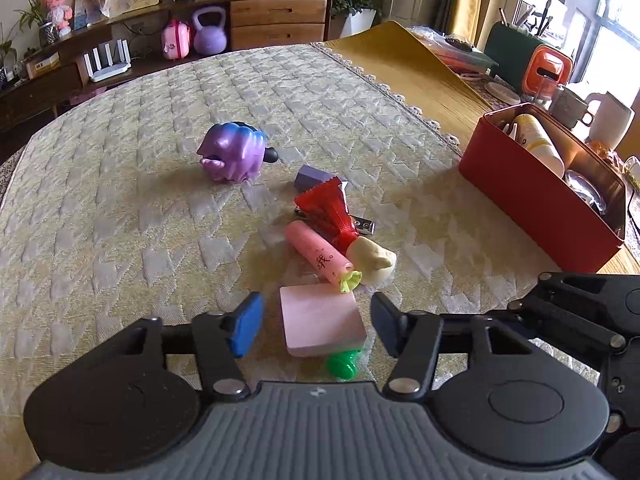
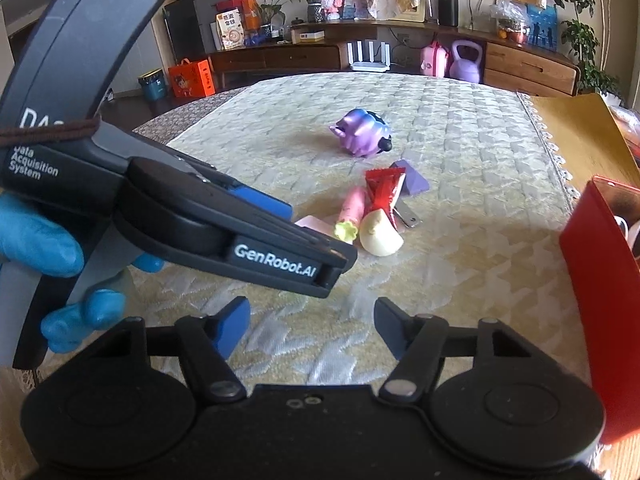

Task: Organize rigid objects
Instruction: 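Grasp the pink square block with left tool while right tool grasps the green piece, then carry the pink block and green piece over the red box with both tools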

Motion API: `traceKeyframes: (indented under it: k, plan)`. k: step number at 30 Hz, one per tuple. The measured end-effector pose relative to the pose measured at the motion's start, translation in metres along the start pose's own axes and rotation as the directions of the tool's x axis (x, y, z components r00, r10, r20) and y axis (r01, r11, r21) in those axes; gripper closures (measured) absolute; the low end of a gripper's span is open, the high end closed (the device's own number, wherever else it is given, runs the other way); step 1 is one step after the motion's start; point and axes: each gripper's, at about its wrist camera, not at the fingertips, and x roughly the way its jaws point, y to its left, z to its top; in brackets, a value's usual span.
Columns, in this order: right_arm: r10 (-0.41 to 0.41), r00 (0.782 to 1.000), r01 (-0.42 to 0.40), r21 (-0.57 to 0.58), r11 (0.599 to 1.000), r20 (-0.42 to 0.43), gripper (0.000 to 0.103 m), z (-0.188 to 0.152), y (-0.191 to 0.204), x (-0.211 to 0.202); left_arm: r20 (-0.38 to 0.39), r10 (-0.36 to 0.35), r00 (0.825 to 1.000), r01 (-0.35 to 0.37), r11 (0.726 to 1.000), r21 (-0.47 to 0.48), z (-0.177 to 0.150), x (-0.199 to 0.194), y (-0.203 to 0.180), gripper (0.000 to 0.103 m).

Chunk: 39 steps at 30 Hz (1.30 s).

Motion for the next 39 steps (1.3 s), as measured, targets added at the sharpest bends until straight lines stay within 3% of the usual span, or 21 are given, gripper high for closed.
traceKeyframes:
  k: [3, 12, 15, 20, 39]
  plan:
    - [-0.003, 1.0, 0.002, -0.012, 1.0, -0.006, 0.042, 0.003, 0.003, 0.006, -0.006, 0.002, 1.0, -0.002, 1.0, 0.011, -0.001, 0.001, 0.001, 0.063]
    - [-0.039, 0.999, 0.039, -0.056, 0.998, 0.001, 0.048, 0.007, 0.008, 0.021, -0.014, -0.046, 0.999, 0.045, 0.998, -0.045, -0.001, 0.002, 0.012, 0.063]
    - [-0.044, 0.999, 0.044, -0.073, 0.996, 0.006, 0.056, 0.008, 0.011, 0.023, -0.016, -0.062, 0.998, 0.06, 0.996, -0.072, 0.0, 0.002, 0.016, 0.063]
    - [-0.05, 0.999, 0.051, -0.108, 0.993, 0.015, 0.079, 0.005, 0.015, 0.021, -0.014, -0.062, 0.998, 0.061, 0.995, -0.074, 0.001, 0.002, 0.017, 0.063]
    - [-0.115, 0.992, 0.114, 0.027, 0.993, 0.052, 0.079, -0.024, -0.027, -0.042, -0.001, -0.051, 0.999, 0.051, 0.995, -0.088, -0.02, -0.023, 0.002, 0.063]
